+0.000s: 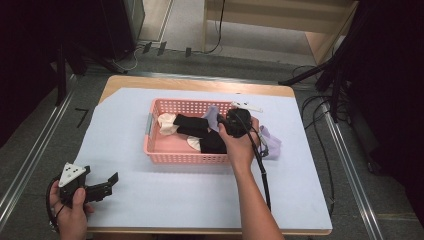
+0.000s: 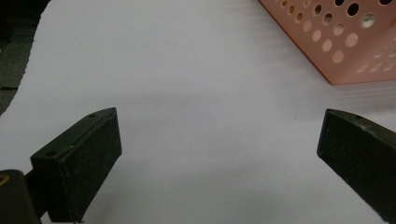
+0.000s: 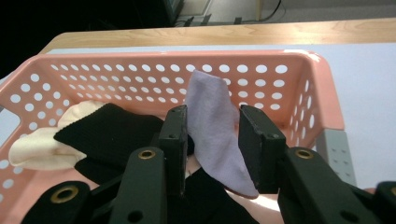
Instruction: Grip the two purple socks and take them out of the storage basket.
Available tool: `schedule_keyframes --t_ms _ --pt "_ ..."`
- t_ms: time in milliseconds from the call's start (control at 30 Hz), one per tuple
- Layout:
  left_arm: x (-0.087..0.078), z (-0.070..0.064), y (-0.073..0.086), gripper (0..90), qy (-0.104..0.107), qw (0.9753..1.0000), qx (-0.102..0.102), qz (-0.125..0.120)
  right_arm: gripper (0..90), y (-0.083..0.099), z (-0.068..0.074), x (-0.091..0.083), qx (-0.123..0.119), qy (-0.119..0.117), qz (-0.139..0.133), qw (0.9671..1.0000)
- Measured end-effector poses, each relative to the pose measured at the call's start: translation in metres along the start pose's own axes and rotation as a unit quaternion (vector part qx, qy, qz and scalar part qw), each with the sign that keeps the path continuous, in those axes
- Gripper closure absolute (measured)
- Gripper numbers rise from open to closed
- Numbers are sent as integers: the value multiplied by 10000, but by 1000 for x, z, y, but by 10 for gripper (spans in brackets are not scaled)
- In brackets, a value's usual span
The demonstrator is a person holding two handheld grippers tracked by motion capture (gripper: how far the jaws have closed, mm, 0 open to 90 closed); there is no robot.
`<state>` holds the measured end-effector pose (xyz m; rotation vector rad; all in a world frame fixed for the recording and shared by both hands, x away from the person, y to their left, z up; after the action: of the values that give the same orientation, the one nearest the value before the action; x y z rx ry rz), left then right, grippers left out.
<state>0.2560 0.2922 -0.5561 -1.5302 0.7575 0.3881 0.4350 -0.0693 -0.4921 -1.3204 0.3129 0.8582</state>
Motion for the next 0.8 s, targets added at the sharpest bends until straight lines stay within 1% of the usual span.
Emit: schedule_keyframes --t_ms 67,100,133,167,233,333,433,467,533,567,600,633,700,767,800 --pt "0 0 0 5 -8 10000 0 0 626 -3 2 2 31 29 61 10000" --pt "0 0 0 5 -8 10000 -1 -4 606 -7 2 2 -43 58 -82 9999" --pt "0 0 0 5 -9 10000 -2 -2 606 -11 3 4 -140 123 -290 9994" --pt "0 0 0 5 -8 10000 -5 -4 610 -12 3 6 -142 202 -244 9994" --pt "0 0 0 5 -8 10000 -8 -5 617 -11 5 13 -120 172 -113 9997" --pt "0 1 0 5 2 10000 -17 -7 631 -8 6 29 -156 210 98 9996" --pt "0 1 0 5 9 10000 -23 -7 635 -7 7 42 -102 209 179 9996" --pt "0 1 0 5 11 10000 -22 -4 632 -6 7 46 -34 198 254 9995" --pt "0 1 0 5 15 10000 -24 -2 629 -3 5 55 -66 211 435 9988" --pt "0 1 0 5 19 10000 -22 -4 619 0 4 59 -35 257 570 9980" --pt "0 1 0 5 15 10000 -19 -4 611 3 3 62 -123 325 710 9969" --pt "0 1 0 5 13 10000 -13 -10 596 4 3 64 -240 390 742 9962" --pt "0 0 0 5 2 10000 14 -6 580 6 4 69 -335 396 858 9950" --pt "0 0 0 5 -6 10000 10 0 588 10 5 74 -457 471 971 9931" --pt "0 0 0 5 -4 10000 11 0 589 12 5 76 -483 431 1056 9923"
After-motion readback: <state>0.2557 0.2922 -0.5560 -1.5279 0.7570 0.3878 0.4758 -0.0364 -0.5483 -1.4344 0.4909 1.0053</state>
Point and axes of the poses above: each handheld gripper's, and its own axes: x roughly forward along the jaws, y roughly out of its underside, z roughly to its left, the point moved 9 cm from there along x, roughly forward along the jaws, and after that the axes turned 7 degrees about z, right-handed, at the moved point
